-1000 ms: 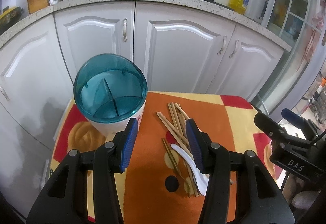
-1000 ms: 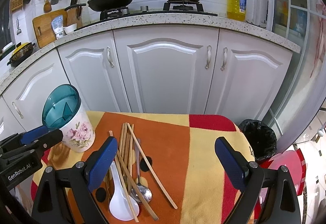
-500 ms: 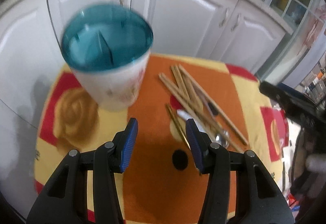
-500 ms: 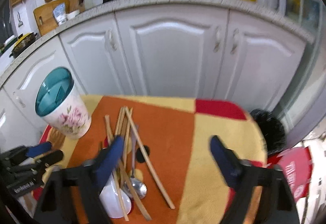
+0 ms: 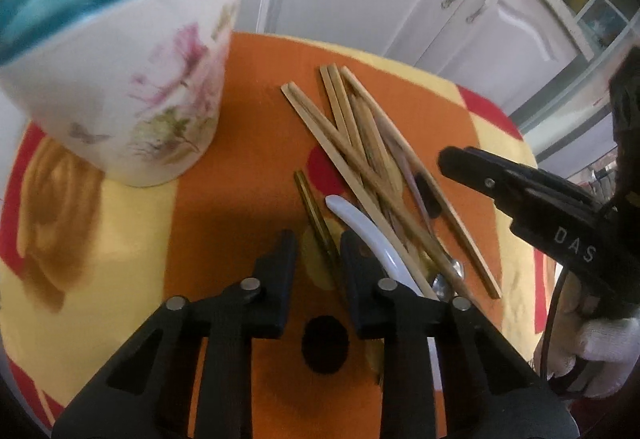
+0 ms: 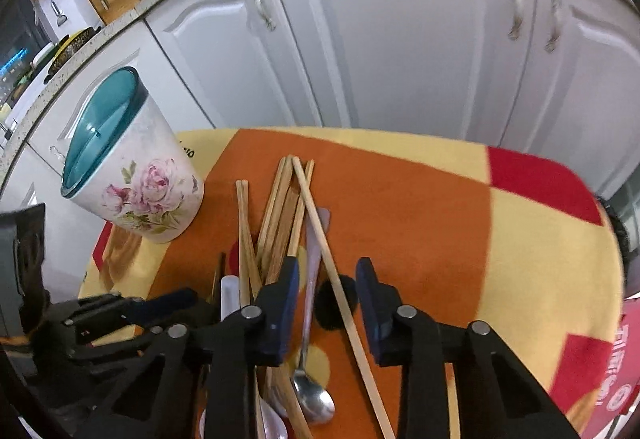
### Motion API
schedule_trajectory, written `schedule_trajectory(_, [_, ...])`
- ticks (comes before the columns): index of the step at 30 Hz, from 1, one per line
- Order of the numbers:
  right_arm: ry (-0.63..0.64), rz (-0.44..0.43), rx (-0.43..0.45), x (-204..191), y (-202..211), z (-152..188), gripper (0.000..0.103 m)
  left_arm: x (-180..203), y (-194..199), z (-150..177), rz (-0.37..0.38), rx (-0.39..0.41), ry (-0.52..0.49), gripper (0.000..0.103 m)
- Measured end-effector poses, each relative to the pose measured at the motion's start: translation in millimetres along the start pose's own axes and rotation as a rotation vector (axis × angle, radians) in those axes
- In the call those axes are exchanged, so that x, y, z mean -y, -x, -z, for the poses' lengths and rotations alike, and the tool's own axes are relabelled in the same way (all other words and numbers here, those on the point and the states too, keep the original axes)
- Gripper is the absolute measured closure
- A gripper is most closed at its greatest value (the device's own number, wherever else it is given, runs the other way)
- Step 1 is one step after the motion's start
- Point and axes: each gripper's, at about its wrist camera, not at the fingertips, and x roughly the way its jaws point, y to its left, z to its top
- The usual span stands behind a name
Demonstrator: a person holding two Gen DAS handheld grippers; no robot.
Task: Organize utensils
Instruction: 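Grasp a wooden chopstick with the right gripper while the left grasps the gold fork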
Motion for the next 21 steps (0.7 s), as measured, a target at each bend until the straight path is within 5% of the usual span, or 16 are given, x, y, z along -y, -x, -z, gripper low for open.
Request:
schedule_trajectory(6, [0.008,-0.014,-0.059,1.3,-29.0,-6.7,0.096,1.3,-5.9,-3.8,0.024,0.0,-0.021,0.092])
schedule_trajectory(15, [-0.134,-0.048,0.0,38.7,11.6,22.6,0.098,-17.3,7.1,9.3,0.081,-0.052,-0.048,0.092])
schedule_trajectory(21, [-0.176,-0.032,-0.095,53.7,20.0,55.3,0.098,-22.0,15.4,24.4,0.099,-0.101,-0.096,0.092])
